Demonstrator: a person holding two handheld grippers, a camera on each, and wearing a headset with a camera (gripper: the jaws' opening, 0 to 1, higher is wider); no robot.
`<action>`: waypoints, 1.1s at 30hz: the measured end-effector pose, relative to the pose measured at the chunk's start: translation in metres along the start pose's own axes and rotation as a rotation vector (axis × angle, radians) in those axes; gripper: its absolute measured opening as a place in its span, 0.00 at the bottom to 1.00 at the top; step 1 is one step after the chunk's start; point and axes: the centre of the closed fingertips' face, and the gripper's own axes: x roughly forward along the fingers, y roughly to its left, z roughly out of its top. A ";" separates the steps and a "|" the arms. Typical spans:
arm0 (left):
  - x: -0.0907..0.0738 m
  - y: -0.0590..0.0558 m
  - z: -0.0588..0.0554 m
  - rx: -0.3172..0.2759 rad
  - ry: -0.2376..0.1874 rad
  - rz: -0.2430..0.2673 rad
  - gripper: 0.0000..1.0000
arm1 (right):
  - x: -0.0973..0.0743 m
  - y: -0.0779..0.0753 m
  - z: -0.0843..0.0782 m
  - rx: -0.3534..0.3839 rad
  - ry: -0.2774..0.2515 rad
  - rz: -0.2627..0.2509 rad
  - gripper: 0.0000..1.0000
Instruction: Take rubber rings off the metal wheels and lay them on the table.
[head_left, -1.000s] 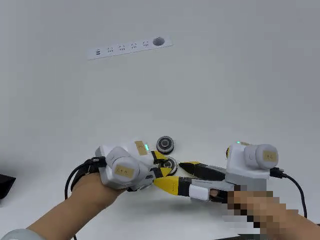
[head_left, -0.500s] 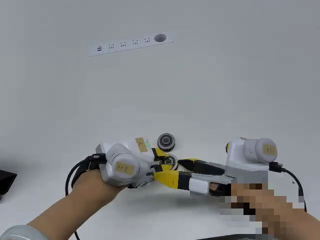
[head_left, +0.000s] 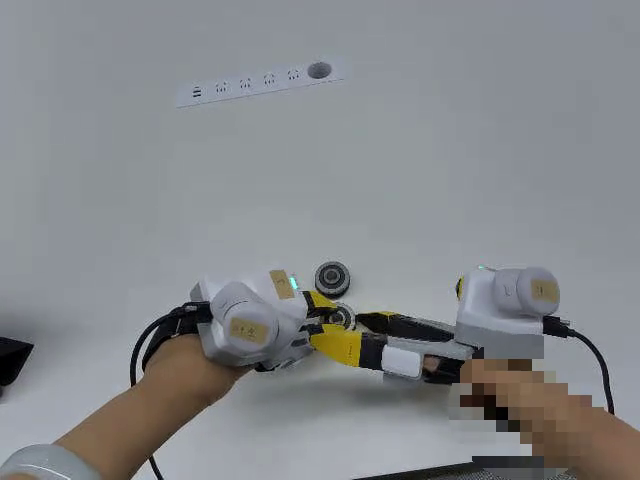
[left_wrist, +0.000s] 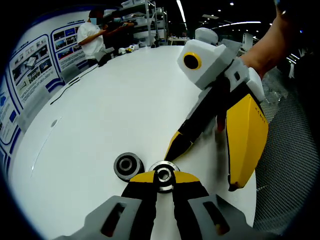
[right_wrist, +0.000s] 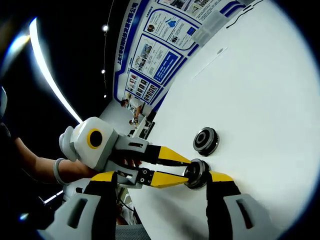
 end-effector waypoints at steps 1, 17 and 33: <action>0.000 0.000 0.000 -0.001 0.000 0.000 0.11 | 0.000 0.000 0.000 -0.003 0.001 0.000 0.73; 0.000 0.001 0.000 -0.003 0.000 0.001 0.11 | -0.005 0.004 0.001 0.010 0.006 0.006 0.70; 0.000 0.001 0.000 -0.006 -0.004 0.001 0.11 | -0.004 -0.021 0.000 0.025 0.028 -0.078 0.42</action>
